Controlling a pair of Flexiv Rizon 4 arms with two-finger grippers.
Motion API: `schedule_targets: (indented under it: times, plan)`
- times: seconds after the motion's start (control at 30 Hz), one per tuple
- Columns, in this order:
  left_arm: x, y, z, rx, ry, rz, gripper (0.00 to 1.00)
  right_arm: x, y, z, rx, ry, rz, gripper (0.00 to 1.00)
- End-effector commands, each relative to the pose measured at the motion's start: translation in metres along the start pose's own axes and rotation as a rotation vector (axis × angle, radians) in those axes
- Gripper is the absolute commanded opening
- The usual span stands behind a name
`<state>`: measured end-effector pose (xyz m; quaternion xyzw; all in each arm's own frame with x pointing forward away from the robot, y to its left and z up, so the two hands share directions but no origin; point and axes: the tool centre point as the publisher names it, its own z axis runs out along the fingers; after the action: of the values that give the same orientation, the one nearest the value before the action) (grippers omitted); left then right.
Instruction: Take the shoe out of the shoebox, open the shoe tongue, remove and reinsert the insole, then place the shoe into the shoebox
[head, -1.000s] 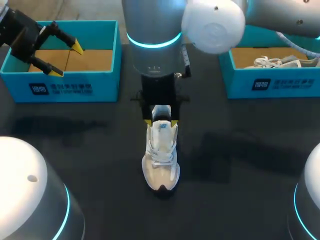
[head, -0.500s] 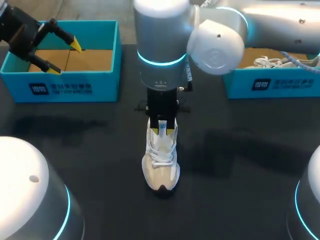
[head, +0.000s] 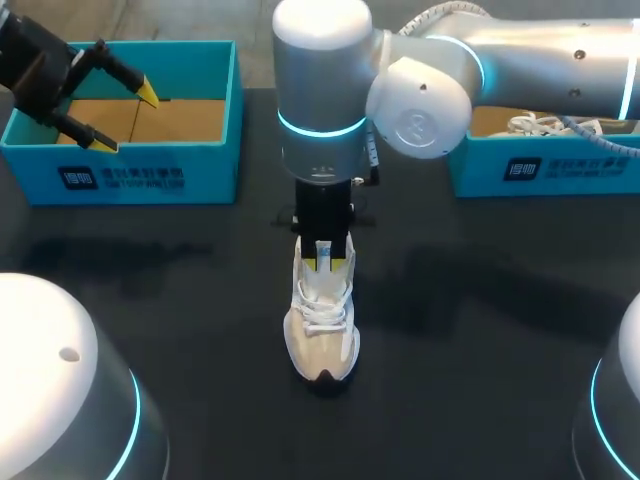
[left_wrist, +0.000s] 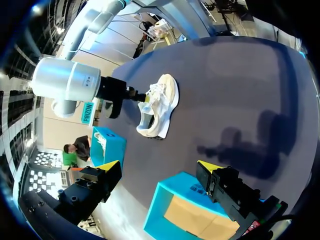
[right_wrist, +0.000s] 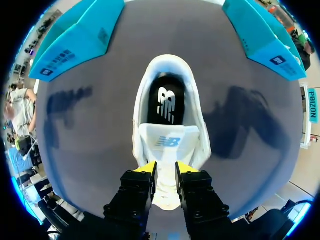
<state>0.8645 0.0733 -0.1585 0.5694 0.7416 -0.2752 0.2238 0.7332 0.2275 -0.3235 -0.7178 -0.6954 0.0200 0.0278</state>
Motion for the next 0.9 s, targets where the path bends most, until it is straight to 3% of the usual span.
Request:
schedule_targets:
  times: [0.03, 0.2, 0.53, 0.9]
  plan:
    - [0.003, -0.008, -0.003, -0.018, -0.003, -0.004, 1.0, 0.006, 0.008, 0.017, 0.025, -0.004, -0.004, 0.23]
    - [0.004, -0.01, -0.003, -0.024, -0.006, -0.008, 1.0, 0.004, 0.01, 0.028, 0.056, -0.003, -0.006, 0.22]
    - [0.002, -0.013, -0.002, -0.025, -0.006, -0.009, 1.0, 0.001, 0.003, -0.001, -0.007, -0.02, -0.02, 0.31]
    - [0.001, -0.016, -0.003, -0.03, -0.004, -0.012, 1.0, -0.004, 0.015, 0.024, 0.029, -0.046, -0.052, 0.32]
